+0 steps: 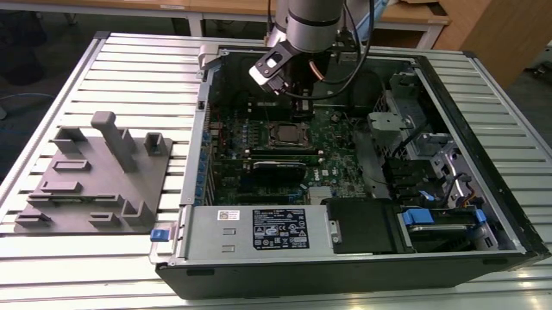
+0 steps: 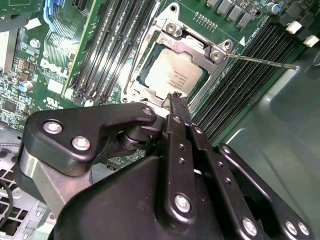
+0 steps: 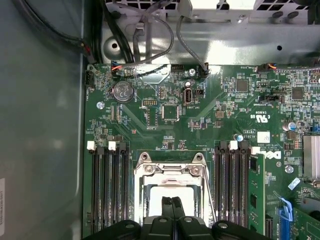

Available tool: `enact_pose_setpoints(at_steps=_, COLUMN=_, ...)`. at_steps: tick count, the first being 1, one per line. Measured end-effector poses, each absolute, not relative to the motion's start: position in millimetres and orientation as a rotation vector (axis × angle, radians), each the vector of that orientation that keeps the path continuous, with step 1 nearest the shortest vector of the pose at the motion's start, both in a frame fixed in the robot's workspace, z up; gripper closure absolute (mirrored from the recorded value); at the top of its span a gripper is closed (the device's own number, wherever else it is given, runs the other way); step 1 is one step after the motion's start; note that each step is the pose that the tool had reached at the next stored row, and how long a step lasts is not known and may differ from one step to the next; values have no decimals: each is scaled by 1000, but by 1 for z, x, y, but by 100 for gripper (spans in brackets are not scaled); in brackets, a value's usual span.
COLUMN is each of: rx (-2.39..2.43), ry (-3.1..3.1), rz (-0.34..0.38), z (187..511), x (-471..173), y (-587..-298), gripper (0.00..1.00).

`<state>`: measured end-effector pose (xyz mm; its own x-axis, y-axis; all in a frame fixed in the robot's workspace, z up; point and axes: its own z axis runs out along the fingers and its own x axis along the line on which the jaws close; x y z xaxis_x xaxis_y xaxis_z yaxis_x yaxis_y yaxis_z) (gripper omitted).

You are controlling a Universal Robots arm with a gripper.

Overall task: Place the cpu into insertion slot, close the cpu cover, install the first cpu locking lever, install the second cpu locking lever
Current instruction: 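Close the cpu cover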

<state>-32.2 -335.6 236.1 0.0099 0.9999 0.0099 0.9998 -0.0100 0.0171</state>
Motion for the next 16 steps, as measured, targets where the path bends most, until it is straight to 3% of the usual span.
enact_pose_setpoints(at_steps=16, rx=2229, ry=2207, rz=30, z=234, x=-37, y=-336, gripper=90)
